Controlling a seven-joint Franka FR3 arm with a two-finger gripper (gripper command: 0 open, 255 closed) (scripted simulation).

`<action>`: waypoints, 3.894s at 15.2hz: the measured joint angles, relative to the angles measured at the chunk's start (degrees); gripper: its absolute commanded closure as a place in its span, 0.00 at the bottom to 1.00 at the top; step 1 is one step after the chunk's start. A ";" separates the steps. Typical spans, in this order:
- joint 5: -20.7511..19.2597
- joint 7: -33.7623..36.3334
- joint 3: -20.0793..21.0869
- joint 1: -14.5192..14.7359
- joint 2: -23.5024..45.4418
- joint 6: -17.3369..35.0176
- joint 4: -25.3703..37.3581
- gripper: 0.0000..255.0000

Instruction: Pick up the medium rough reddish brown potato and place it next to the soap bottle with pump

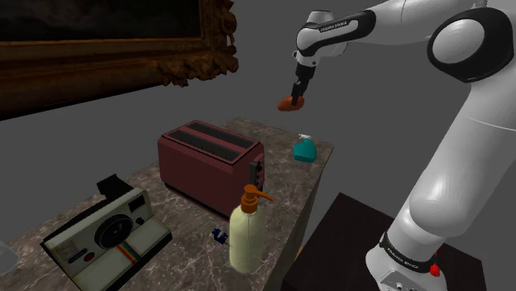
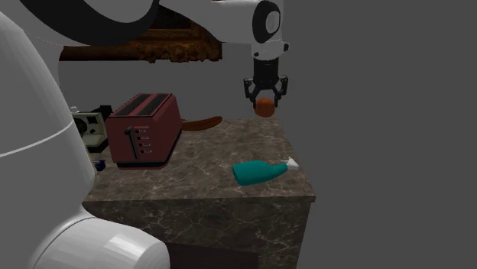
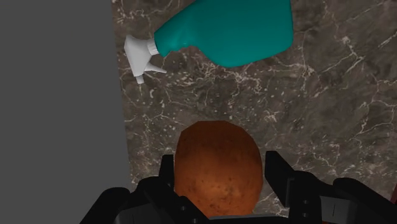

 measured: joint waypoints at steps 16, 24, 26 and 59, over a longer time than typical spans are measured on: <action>0.07 0.13 -0.05 -0.05 0.42 -12.33 12.72 1.00; 0.19 0.65 0.14 0.17 1.10 -18.01 19.07 1.00; -0.73 2.70 1.15 1.25 -1.13 -17.99 16.91 1.00; -2.83 49.44 31.14 18.26 -16.01 -19.19 1.52 1.00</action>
